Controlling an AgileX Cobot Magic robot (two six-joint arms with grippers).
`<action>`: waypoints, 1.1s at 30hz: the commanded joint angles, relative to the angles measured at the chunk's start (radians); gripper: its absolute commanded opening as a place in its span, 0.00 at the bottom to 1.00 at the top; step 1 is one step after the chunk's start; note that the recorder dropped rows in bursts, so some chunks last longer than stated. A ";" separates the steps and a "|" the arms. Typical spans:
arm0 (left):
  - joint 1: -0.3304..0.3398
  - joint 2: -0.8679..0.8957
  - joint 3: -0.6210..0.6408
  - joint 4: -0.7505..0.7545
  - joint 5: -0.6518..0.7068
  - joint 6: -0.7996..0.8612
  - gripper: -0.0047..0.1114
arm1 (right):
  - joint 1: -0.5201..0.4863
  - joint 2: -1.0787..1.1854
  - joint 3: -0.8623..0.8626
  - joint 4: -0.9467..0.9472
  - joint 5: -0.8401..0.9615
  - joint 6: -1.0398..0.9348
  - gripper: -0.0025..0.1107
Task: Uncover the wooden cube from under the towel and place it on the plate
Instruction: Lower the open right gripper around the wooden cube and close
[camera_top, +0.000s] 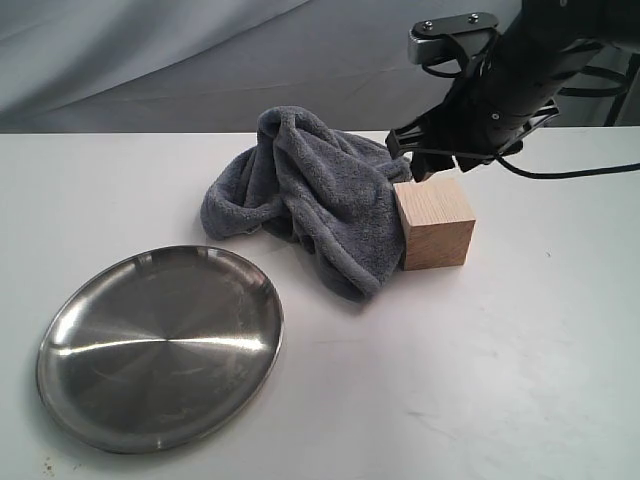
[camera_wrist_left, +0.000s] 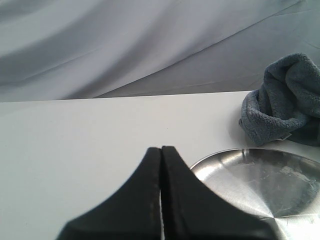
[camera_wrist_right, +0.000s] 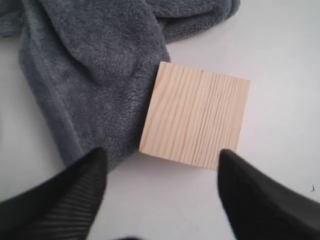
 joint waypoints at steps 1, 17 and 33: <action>-0.004 -0.001 0.005 0.001 -0.010 -0.005 0.04 | -0.003 0.032 0.000 -0.098 -0.015 0.094 0.77; -0.004 -0.001 0.005 0.001 -0.010 -0.005 0.04 | -0.026 0.315 -0.274 -0.074 0.118 0.088 0.81; -0.004 -0.001 0.005 0.001 -0.010 -0.005 0.04 | -0.053 0.379 -0.280 0.032 0.124 0.038 0.72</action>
